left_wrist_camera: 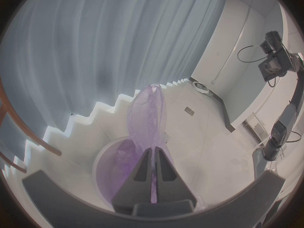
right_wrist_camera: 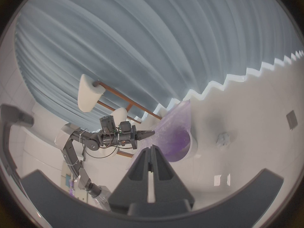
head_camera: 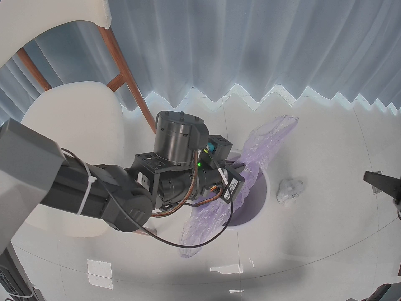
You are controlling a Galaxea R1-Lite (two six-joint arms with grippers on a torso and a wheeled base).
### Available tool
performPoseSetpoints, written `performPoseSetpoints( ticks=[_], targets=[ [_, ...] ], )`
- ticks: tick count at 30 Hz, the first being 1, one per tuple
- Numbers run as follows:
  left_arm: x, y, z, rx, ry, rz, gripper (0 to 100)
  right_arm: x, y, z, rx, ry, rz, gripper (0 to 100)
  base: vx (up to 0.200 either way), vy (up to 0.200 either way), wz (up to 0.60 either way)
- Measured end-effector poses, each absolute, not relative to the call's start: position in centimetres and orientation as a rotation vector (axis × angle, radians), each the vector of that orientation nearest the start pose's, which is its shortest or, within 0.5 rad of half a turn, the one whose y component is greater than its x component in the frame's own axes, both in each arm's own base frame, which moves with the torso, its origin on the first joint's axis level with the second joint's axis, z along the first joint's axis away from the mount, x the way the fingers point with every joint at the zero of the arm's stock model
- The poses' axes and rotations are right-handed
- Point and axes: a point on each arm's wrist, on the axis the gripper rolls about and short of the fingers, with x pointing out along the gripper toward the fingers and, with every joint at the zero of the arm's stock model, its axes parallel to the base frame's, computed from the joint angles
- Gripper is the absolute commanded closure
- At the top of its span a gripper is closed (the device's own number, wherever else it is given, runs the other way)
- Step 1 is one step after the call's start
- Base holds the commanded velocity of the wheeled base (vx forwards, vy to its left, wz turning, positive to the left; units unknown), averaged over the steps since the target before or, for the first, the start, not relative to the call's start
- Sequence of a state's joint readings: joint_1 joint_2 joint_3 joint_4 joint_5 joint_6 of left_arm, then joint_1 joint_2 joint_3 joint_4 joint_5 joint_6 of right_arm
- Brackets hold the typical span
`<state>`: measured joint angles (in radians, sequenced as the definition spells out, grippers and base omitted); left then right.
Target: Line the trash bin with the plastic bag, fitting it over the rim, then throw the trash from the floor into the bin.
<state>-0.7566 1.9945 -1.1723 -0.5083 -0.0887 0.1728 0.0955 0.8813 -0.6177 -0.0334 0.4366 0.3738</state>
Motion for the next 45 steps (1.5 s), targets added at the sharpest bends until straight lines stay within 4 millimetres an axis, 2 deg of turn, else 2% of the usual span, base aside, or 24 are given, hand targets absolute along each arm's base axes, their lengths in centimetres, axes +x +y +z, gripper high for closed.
performPoseSetpoints(
  ticks=[12, 16, 21, 22, 29, 35, 45],
  targets=[
    [28.6, -28.2, 14.5, 0.272, 0.224, -0.85, 100, 17.8, 3.1, 22.9, 0.636, 0.586, 0.421, 100, 0.0, 0.0, 0.0],
    [28.3, -28.1, 13.7, 0.278, 0.24, -0.844, 100, 19.6, 4.1, 22.9, 0.723, 0.641, 0.404, 100, 0.0, 0.0, 0.0],
    [28.0, -27.7, 12.8, 0.284, 0.256, -0.838, 100, 21.4, 5.2, 22.2, 0.727, 0.67, 0.405, 100, 0.0, 0.0, 0.0],
    [27.9, -27.7, 12.8, 0.284, 0.257, -0.837, 100, 21.7, 5.3, 22.0, 0.725, 0.674, 0.404, 0, 0.0, 0.0, 0.0],
    [27.8, -27.4, 13.0, 0.282, 0.253, -0.835, 100, 22.4, 5.3, 20.2, 0.672, 0.699, 0.368, 0, 0.0, 0.0, 0.0],
    [27.7, -27.3, 13.2, 0.281, 0.25, -0.833, 100, 23.1, 5.2, 19.5, 0.663, 0.705, 0.315, 0, 0.0, 0.0, 0.0],
    [27.5, -27.1, 13.3, 0.281, 0.25, -0.835, 100, 26.8, 4.6, 19.2, 0.651, 0.634, 0.184, 0, 0.0, 0.0, 0.0]
  ],
)
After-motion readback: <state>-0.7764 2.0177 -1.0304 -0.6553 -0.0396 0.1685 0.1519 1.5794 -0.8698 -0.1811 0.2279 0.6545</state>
